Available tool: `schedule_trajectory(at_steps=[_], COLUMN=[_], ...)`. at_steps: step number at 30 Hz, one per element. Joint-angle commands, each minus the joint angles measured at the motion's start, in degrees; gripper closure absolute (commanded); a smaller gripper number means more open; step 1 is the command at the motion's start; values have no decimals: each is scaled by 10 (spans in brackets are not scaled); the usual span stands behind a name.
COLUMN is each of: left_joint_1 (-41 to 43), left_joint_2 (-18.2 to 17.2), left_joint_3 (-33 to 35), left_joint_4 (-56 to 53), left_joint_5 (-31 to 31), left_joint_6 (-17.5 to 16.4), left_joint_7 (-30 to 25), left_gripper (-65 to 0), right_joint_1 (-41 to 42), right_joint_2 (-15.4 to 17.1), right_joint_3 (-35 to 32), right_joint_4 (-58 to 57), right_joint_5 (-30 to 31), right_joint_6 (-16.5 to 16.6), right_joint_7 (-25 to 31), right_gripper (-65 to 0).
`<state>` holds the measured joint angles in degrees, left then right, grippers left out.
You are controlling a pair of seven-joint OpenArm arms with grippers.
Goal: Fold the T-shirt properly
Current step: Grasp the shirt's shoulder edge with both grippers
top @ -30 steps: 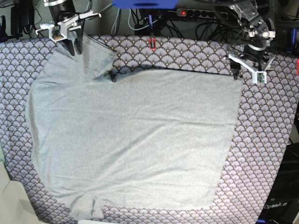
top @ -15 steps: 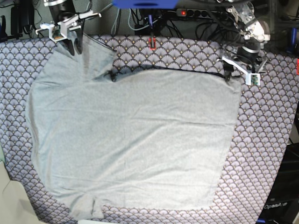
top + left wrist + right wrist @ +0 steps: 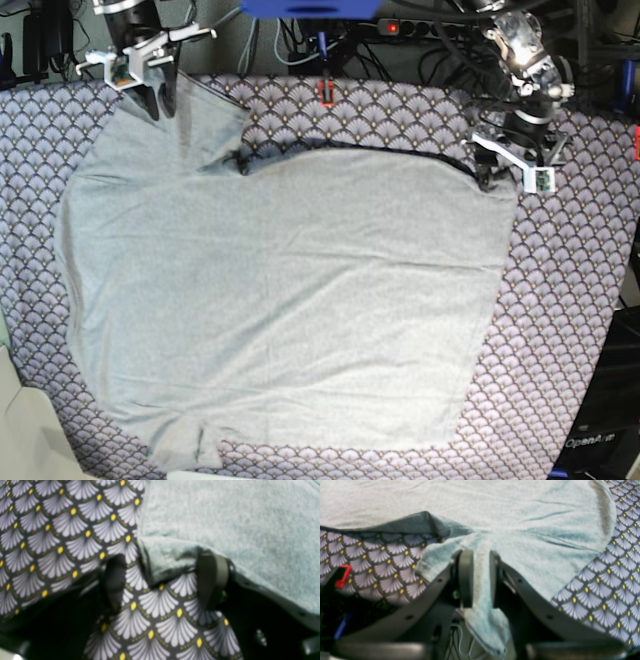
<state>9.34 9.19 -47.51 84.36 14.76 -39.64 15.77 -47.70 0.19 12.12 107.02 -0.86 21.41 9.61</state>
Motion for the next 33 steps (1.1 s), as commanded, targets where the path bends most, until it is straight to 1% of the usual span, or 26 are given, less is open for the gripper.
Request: schedule_trajectory(at_steps=[1,2,3,6,8,9,10,18,21,22,24,26,29,33], left_joint_1=[-1,-1,-1,-2,-2,-2,-2,-2,-1,-1,-1,0,2,3], left_joint_2=[-2,-2,-2,-2,-2,-2,-2,-2,-2,-2,-2,-2,-2,-2], left_joint_3=[1,1,1,1,1,1,1,1,1,1,1,1,1,1], left_joint_4=[2,2,2,2,2,2,2,9,10,10,10,10,10,10], left_joint_5=[5,5,5,5,5,5,5,5,5,5,5,5,5,5], left_joint_6=[-4,-4,-4,-4,-4,-4,-4,-4,-4,-4,-4,-4,-4,-4], left_joint_7=[16,16,16,16,17,18,19,19,19,19,19,19,19,19], left_gripper=[-417,-384,-334,-159,-58,-14,0,0,0,0,0,0,0,0], right_joint_1=[-8,-7,-2,3,4,4,4,5,15,19,29,30,31,31], right_joint_2=[2,2,2,2,2,2,2,0,0,-1,-7,-15,-15,-15], right_joint_3=[2,2,2,2,2,2,2,18,27,37,53,63,68,65], right_joint_4=[9,10,10,10,10,10,10,9,9,9,9,9,8,5], right_joint_5=[6,6,6,5,5,5,5,5,5,6,8,8,8,9], right_joint_6=[6,6,6,6,6,6,6,5,3,3,5,5,6,6], right_joint_7=[1,-7,-12,-20,-20,-20,-20,-22,-39,-52,-67,-64,-65,-70], right_gripper=[-139,-139,-138,-138,-138,-138,-138,-139,-140,-147,-185,-220,-261,-273])
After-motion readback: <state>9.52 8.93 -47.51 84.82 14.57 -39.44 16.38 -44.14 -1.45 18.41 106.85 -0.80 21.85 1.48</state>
